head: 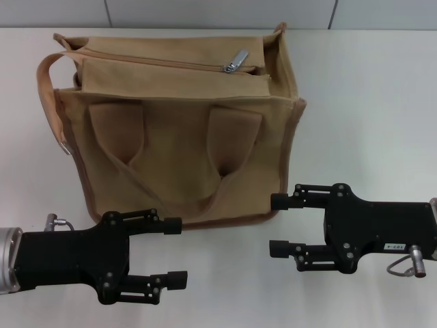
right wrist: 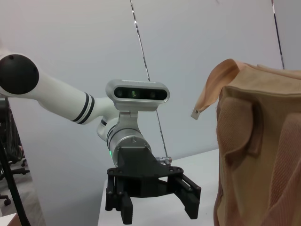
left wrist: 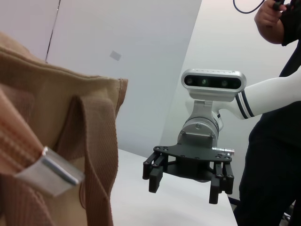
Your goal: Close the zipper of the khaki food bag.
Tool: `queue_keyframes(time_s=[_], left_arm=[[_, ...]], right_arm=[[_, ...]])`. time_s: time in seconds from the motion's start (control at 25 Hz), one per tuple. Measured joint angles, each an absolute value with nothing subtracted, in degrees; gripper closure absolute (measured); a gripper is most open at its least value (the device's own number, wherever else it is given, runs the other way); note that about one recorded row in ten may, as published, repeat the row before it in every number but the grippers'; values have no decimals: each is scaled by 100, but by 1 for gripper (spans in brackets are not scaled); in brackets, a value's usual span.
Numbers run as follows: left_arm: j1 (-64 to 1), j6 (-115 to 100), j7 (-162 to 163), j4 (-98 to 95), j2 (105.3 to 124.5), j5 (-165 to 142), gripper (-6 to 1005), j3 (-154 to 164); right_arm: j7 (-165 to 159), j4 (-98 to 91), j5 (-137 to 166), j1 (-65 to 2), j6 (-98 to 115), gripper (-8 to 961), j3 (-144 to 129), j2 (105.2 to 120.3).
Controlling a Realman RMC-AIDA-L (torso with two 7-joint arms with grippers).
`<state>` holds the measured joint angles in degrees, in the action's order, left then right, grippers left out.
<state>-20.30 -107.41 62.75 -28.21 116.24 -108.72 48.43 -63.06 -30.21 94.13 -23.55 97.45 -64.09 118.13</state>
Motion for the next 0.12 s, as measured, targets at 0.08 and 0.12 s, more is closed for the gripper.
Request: queue_keyframes(time_s=[0.08, 0.12], left_arm=[[-2030, -10739, 6275, -2821, 11624, -10873, 188, 4843], [-2030, -10735, 6275, -2821, 11624, -10874, 188, 4843]], right_arm=[[-6306, -3021, 9413, -2356, 9745, 250, -6412, 11813], [-6307, -3021, 9413, -2356, 9746, 250, -6413, 11812]])
